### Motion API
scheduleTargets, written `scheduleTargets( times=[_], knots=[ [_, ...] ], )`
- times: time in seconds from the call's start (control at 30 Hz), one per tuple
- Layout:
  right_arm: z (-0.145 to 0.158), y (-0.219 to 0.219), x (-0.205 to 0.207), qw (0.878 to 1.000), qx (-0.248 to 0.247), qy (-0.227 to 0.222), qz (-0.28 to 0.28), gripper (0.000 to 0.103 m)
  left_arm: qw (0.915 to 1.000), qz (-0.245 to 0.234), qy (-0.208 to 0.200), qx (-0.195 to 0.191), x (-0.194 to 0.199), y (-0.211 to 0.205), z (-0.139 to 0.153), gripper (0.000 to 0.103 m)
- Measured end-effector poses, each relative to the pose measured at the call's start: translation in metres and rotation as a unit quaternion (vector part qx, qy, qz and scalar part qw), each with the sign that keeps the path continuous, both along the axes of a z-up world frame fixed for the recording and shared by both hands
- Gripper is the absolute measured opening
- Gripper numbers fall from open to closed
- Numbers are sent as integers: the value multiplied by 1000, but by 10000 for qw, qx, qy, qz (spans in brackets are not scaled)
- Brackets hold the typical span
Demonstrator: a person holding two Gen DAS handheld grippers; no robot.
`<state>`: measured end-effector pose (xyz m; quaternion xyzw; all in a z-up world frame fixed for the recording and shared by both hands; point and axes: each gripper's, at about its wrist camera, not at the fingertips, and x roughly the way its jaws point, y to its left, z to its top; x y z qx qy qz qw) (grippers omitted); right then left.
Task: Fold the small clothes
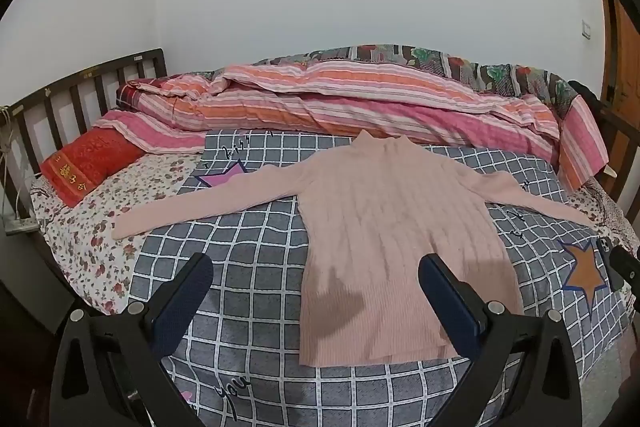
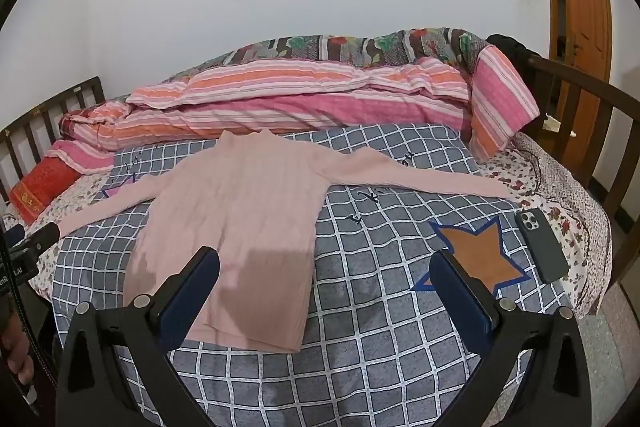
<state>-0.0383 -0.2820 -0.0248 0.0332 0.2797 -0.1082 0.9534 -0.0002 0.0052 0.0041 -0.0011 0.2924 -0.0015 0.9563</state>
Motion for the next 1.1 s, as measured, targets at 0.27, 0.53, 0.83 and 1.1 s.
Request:
scheduleTargets(
  times=[0.27, 0.53, 0.83, 1.1],
  knots=[
    [1, 2, 0, 10000, -9, -16, 6, 103, 10000, -21, -16, 0, 0, 0, 4, 103],
    [2, 0, 0, 10000, -8, -31, 9, 103, 10000, -34, -43, 21, -2, -5, 6, 103],
    [5, 1, -2, 10000, -1, -41, 15, 103, 10000, -35, -52, 23, -2, -6, 6, 103],
    [3, 1, -2, 10000, -15, -30, 23, 103, 10000, -31, -58, 25, -2, -6, 6, 103]
  ],
)
